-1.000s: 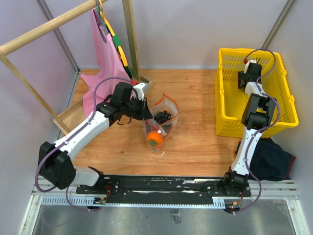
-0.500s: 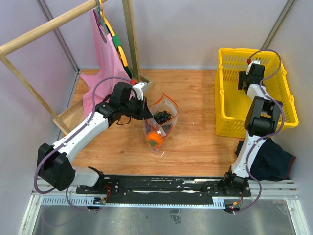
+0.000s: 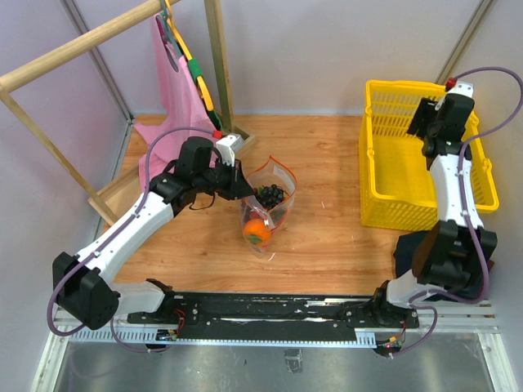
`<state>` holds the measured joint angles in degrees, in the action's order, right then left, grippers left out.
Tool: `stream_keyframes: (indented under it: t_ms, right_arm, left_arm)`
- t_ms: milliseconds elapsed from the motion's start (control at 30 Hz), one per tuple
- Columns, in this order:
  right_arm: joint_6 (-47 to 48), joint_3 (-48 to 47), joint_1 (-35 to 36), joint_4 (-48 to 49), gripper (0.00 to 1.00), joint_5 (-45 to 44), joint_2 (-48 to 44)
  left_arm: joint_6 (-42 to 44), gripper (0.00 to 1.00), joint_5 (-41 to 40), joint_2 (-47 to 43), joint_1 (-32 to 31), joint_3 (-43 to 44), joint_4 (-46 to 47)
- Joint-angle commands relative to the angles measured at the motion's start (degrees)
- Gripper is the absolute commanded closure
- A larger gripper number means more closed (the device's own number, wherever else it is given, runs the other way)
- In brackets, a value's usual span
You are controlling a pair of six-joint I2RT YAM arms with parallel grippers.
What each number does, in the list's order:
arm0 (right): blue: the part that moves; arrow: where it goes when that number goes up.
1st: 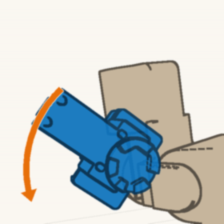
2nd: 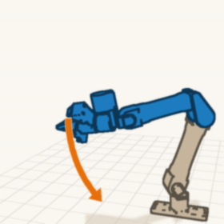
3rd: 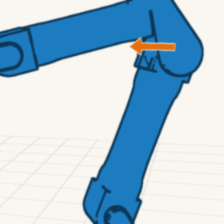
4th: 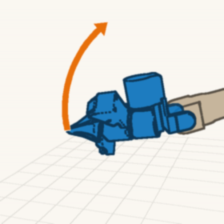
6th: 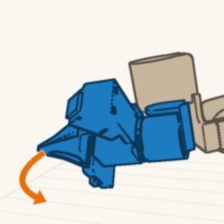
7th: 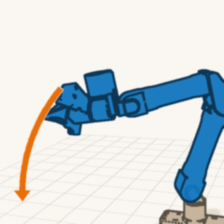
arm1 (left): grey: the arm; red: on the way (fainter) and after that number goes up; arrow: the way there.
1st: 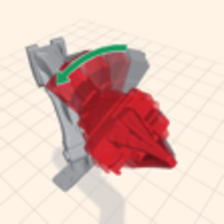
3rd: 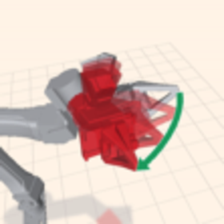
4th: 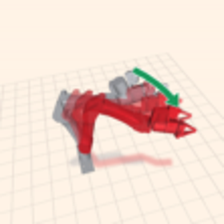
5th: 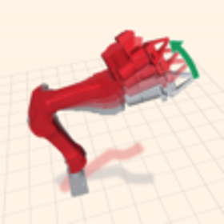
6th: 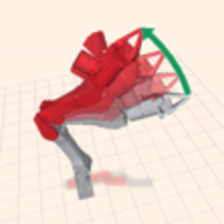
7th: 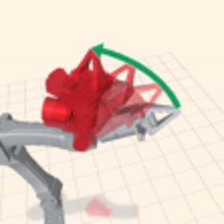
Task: Place the food in the zip-top bag and seal the zipper
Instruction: Pick up the fake fruit from the bin, then place the fake fruit in the zipper food storage bag.
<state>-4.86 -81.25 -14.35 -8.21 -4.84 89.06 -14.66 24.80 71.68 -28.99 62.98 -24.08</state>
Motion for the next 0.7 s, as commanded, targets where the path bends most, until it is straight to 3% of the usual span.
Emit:
stream_keyframes:
  t_ms: [0, 367, 667]
  right_arm:
    - [-6.14, 2.51, 3.21, -5.61, 0.78, 5.86, -8.08]
    - [-7.04, 3.3, 19.74, -10.35, 0.79, 10.3, -20.36]
    - [-10.01, 8.31, 35.31, -4.93, 0.78, 17.39, -25.1]
  left_arm:
    - [-0.11, 1.0, 1.11, -1.79, 0.42, 0.01, 1.63]
    - [0.15, 1.0, 0.31, -3.03, 0.51, -0.01, 1.4]
    - [0.0, 1.0, 0.87, -2.5, 0.65, -0.13, 1.69]
